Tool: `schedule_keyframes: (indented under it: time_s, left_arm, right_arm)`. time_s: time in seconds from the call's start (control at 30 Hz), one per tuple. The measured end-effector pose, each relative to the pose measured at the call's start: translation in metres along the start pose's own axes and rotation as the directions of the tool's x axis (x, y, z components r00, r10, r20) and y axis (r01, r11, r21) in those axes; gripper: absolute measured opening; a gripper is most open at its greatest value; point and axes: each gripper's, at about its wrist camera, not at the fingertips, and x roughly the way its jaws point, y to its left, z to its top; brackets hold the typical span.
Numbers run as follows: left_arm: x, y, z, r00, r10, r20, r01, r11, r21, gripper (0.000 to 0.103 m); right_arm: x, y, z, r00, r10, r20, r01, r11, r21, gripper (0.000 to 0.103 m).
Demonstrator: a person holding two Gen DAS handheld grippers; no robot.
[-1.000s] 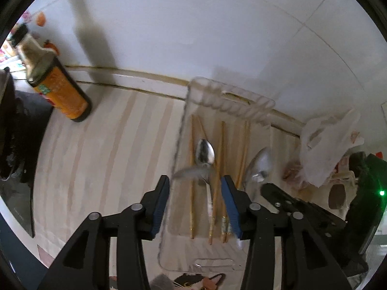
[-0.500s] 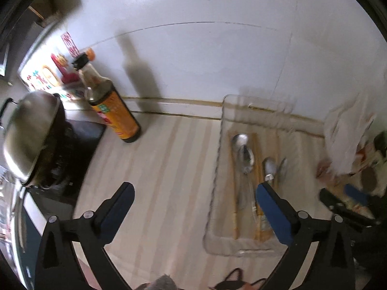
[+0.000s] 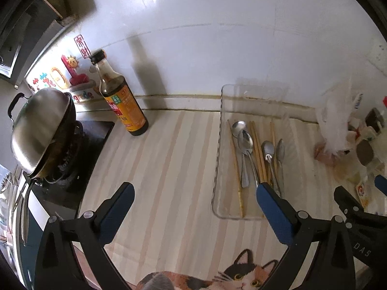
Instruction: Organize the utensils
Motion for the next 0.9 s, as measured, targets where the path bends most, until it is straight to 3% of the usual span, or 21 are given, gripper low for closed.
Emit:
schedule_keyframes:
  time_s: [0.23,0.47,0.7,0.9]
  left_arm:
    - [-0.064,0.022,-0.021,0.995,-0.048,0.087,0.047,0.999,0.012,0.103]
    - [-0.139,0.046,-0.049,0.977,-0.107,0.184,0.103,0.994,0.030,0.103]
    - [-0.198,0.061,-0.075,0.960,-0.150,0.236,0.138,0.988,0.066,0.103]
    - [-0.230,0.067,-0.088,0.949,-0.160,0.272,0.145,0.987,0.073,0.103]
  right_arm:
    - [-0.076,0.004,-0.027,0.993,-0.044,0.114,0.039,0.998,0.043,0.103]
    - [-0.167,0.009,-0.066,0.969,-0.081,0.232,0.062,0.994,0.085,0.103]
    - [-0.239,0.013,-0.109,0.951,-0.096,0.293,0.057,0.989,0.137,0.103]
    - [-0.274,0.013,-0.129,0.945,-0.102,0.311,0.055,0.986,0.158,0.103]
